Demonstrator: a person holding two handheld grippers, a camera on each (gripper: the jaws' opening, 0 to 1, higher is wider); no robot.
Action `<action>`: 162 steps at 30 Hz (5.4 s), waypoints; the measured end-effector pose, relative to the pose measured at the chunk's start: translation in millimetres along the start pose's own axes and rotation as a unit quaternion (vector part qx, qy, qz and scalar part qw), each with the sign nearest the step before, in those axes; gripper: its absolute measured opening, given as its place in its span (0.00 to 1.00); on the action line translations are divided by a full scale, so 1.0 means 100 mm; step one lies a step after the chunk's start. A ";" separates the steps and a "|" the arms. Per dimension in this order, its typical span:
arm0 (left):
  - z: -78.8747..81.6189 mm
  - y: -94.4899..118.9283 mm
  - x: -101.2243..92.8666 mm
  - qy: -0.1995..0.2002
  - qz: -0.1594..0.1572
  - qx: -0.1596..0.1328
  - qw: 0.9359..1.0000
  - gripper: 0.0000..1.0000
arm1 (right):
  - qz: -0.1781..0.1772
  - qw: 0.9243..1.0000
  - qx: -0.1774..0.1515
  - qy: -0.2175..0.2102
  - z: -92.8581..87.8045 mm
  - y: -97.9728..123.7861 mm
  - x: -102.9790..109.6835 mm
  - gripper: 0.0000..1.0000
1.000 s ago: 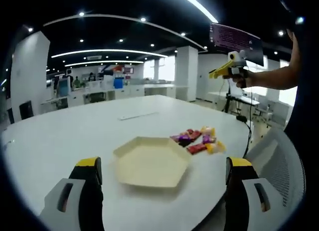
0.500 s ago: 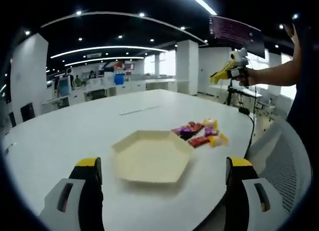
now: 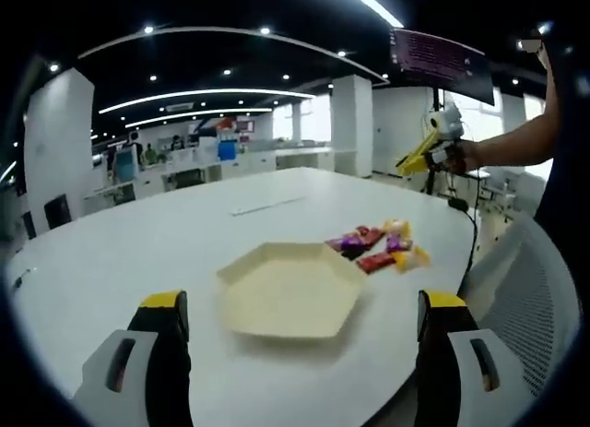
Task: Place the target food into the container with the food tongs after gripping and lifting it, then release it inside without dropping or visibly crushing the food.
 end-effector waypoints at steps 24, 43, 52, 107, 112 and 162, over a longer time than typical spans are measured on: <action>-0.06 -0.01 0.06 0.025 0.004 0.013 1.000 0.99 | -0.086 0.990 0.084 -0.069 -0.85 -0.28 -0.08 0.28; -0.04 0.02 0.09 0.029 0.017 0.005 0.999 0.97 | -0.087 0.974 0.142 -0.154 -1.01 -0.46 -0.11 0.30; -0.06 0.01 0.07 0.027 0.013 0.013 0.999 0.96 | -0.080 0.971 0.164 -0.155 -1.02 -0.51 -0.11 0.27; -0.07 0.00 0.04 0.012 0.008 0.027 1.000 0.99 | 0.102 0.988 0.114 0.027 1.14 -1.27 0.65 0.20; -0.09 -0.01 0.03 0.005 0.005 0.033 0.999 0.99 | 0.133 0.983 0.115 0.049 1.33 -1.52 0.90 0.20; -0.10 -0.02 0.00 0.001 -0.005 0.031 0.999 0.99 | 0.202 0.970 0.066 0.118 1.49 -1.68 1.12 0.26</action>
Point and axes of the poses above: the point that each gripper's makers call its tool centre point, and the gripper's own axes: y roughly backward along the fingers, x roughly to its left, z roughly out of its top, the point moved 5 cm from there along y, roughly backward along the fingers, and after that the axes turned 6 degrees about y, right-handed, at the moved point
